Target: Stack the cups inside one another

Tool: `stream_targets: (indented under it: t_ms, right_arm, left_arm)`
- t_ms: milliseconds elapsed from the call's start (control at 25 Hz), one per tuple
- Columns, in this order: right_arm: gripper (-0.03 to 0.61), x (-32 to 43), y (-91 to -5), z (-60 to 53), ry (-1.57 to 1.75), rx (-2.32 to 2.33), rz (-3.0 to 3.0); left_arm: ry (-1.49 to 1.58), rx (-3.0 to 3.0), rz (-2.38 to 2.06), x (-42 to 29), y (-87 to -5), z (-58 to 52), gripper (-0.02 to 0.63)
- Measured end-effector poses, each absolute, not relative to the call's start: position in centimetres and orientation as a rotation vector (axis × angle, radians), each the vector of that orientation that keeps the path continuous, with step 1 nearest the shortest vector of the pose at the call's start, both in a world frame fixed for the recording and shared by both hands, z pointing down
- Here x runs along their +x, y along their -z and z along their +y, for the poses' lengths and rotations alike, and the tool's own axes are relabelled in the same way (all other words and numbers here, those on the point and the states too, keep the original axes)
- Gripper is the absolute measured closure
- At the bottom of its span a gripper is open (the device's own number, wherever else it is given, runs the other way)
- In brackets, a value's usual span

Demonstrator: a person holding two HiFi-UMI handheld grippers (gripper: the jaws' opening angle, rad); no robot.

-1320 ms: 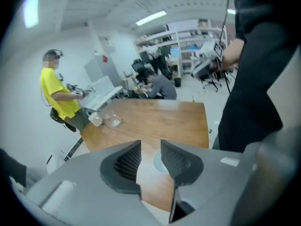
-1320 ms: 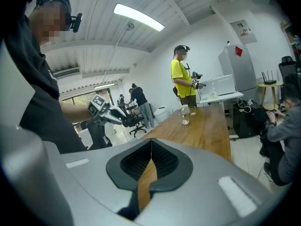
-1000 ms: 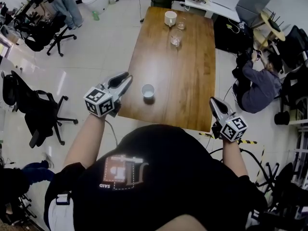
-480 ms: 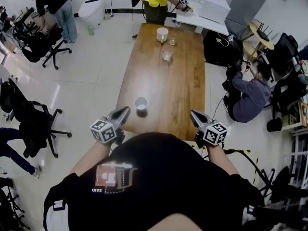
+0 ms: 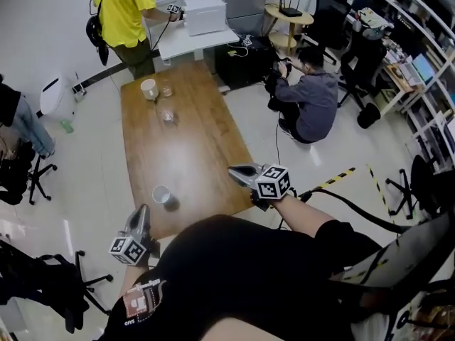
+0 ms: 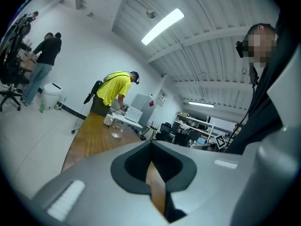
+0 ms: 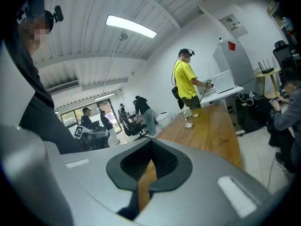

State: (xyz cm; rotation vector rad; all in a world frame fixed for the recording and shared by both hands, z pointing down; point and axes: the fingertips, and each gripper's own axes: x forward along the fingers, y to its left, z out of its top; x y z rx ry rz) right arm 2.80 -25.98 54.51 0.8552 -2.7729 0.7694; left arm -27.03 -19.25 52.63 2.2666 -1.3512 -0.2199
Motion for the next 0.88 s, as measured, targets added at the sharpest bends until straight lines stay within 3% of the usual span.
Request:
stream_targets:
  t_ms: [600, 880]
  right_arm:
    - [0.566, 4.6, -54.1, -24.3, -0.731, 0.83, -2.782]
    - [0.566, 10.3, -52.9, -23.9, -0.745, 1.033, -2.772]
  left_arm:
    - [0.189, 2.294, -1.34, -24.5, -52.4, -17.8, 0.612]
    - [0.165, 2.4, -1.172, -19.8, -51.9, -21.1, 0.612]
